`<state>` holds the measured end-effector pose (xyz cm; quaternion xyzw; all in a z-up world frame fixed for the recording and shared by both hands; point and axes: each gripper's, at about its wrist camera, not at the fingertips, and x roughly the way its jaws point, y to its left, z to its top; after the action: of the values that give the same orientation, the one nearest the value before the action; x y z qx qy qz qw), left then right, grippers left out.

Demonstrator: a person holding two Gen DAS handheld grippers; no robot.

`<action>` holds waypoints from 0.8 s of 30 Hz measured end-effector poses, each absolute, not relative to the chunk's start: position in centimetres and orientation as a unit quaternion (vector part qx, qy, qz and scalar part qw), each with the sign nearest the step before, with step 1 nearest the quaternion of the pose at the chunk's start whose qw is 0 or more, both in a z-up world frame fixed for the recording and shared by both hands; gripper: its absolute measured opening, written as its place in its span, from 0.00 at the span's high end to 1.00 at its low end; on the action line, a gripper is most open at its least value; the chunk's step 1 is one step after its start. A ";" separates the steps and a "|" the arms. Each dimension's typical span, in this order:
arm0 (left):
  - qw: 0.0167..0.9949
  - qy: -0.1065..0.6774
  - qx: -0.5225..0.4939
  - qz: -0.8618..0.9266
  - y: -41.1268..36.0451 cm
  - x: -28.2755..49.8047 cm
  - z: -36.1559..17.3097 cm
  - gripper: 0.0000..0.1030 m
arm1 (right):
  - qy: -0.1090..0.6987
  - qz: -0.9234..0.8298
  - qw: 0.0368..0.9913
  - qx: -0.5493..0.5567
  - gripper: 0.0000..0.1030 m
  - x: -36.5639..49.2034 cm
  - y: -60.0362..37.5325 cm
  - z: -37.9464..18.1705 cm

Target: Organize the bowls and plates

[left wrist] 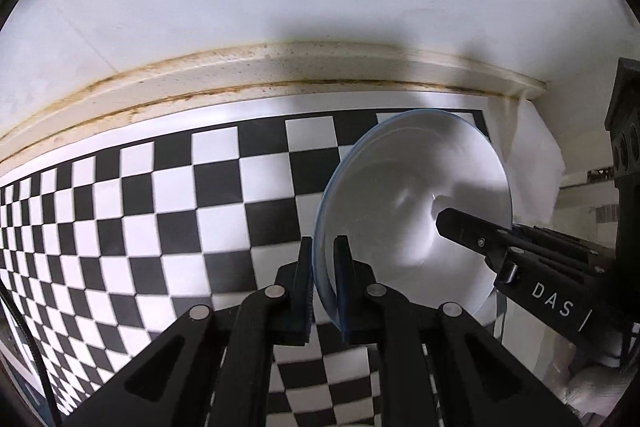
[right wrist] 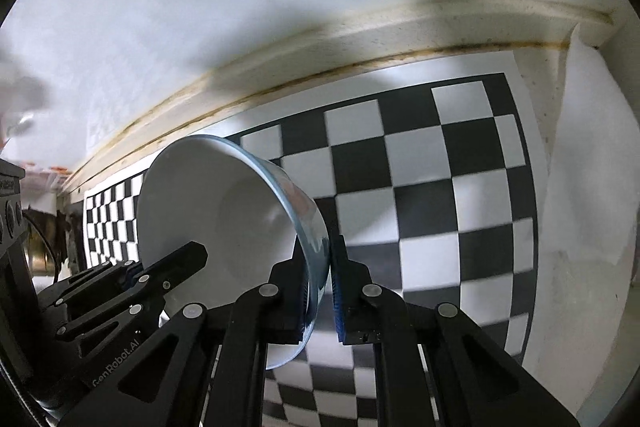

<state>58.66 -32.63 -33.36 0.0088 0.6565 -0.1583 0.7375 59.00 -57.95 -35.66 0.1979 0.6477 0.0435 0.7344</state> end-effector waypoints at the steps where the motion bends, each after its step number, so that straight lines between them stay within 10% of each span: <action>1: 0.741 0.652 0.010 -0.160 -32.3 58.0 -32.6 0.92 | 0.645 0.045 0.737 0.197 0.89 58.4 -57.6 -35.0; 24: 0.767 0.609 0.028 -0.201 -25.9 42.1 -22.6 0.92 | 0.605 0.062 0.774 0.173 0.89 39.4 -49.8 -24.4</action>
<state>42.14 -25.91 -22.57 0.0281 0.6093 -0.2010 0.7665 39.38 -49.85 -24.41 0.1729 0.6055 0.0619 0.7744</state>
